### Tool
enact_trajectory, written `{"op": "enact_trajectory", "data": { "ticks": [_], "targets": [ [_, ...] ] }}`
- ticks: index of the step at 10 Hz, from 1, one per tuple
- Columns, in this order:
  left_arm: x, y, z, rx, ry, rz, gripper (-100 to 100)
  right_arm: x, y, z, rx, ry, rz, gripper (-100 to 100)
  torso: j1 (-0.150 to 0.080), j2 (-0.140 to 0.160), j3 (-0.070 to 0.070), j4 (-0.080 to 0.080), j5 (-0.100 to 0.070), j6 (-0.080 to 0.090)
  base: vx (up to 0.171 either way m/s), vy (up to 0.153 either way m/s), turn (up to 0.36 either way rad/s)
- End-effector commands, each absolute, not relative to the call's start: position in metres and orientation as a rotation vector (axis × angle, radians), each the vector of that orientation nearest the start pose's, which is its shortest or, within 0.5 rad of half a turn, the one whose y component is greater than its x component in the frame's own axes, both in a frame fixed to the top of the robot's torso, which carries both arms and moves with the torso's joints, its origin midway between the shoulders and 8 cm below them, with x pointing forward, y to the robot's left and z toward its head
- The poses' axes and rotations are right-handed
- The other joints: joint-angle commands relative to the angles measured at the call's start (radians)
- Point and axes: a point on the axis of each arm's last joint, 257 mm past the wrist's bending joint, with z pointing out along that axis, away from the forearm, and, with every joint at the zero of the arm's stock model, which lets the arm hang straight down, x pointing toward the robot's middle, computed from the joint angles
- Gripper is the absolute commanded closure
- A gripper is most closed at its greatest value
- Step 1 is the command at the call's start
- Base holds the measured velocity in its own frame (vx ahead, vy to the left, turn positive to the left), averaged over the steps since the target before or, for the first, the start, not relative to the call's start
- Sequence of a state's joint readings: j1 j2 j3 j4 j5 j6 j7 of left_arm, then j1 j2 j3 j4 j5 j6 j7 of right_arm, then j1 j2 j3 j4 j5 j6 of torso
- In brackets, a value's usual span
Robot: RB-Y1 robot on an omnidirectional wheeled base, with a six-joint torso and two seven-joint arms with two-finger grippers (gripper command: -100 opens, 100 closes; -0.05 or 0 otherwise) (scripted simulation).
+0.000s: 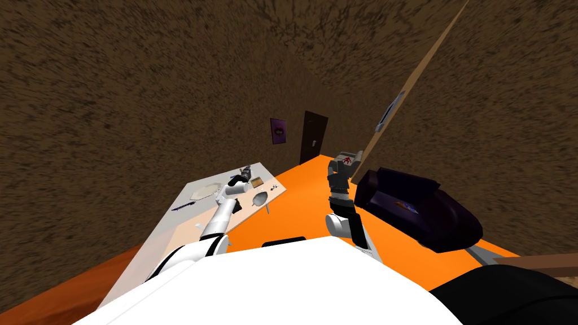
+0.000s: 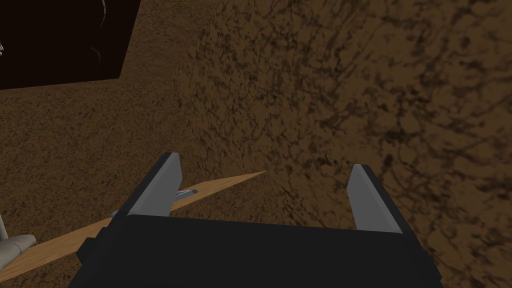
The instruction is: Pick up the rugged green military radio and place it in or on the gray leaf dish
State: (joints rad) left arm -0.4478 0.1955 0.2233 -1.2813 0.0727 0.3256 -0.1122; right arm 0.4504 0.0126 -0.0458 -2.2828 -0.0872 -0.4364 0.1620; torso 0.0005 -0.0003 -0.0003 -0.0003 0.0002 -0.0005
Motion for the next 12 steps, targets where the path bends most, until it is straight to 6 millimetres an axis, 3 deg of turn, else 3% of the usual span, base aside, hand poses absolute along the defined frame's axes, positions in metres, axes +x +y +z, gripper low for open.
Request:
{"op": "enact_trajectory", "data": {
  "ticks": [1, 3, 4, 8, 9, 10, 11, 12],
  "targets": [
    [0.662, 0.330, -0.185, -1.323, 1.330, -0.924, -100, 0.353, -0.302, 0.031, 0.669, 0.600, 1.178, 0, 0.000, 0.000, 0.000, 0.000, 0.000, 0.000, 0.004, 0.012, 0.031],
    [0.668, 0.330, -0.196, -1.379, 1.361, -0.907, -100, 0.353, -0.302, 0.031, 0.669, 0.600, 1.178, 0, 0.000, 0.000, 0.000, 0.000, 0.000, 0.000, 0.005, 0.015, 0.016],
    [0.666, 0.329, -0.211, -1.411, 1.391, -0.887, -100, 0.353, -0.302, 0.031, 0.669, 0.600, 1.178, 0, 0.001, 0.000, 0.000, 0.000, 0.000, 0.000, 0.004, 0.017, 0.009],
    [0.674, 0.325, -0.228, -1.523, 1.450, -0.852, -100, 0.353, -0.302, 0.031, 0.669, 0.600, 1.178, 0, 0.001, 0.000, 0.000, 0.000, 0.000, 0.000, 0.005, 0.019, 0.014],
    [0.668, 0.325, -0.245, -1.559, 1.482, -0.825, -100, 0.353, -0.302, 0.031, 0.669, 0.600, 1.178, 0, 0.001, 0.000, 0.000, 0.000, 0.000, 0.000, 0.006, 0.025, 0.010],
    [0.674, 0.323, -0.239, -1.587, 1.484, -0.828, -100, 0.353, -0.302, 0.031, 0.669, 0.600, 1.178, 0, 0.001, 0.000, 0.000, 0.000, 0.000, 0.000, 0.003, 0.033, 0.022],
    [0.667, 0.322, -0.259, -1.629, 1.521, -0.795, -100, 0.353, -0.302, 0.031, 0.669, 0.600, 1.178, 0, 0.002, 0.000, 0.000, 0.000, 0.000, 0.000, 0.006, 0.030, 0.008],
    [0.665, 0.322, -0.263, -1.637, 1.528, -0.788, -100, 0.353, -0.302, 0.031, 0.669, 0.600, 1.178, 0, 0.002, 0.000, 0.000, 0.000, 0.000, 0.000, 0.003, 0.012, -0.003]
  ]
}}
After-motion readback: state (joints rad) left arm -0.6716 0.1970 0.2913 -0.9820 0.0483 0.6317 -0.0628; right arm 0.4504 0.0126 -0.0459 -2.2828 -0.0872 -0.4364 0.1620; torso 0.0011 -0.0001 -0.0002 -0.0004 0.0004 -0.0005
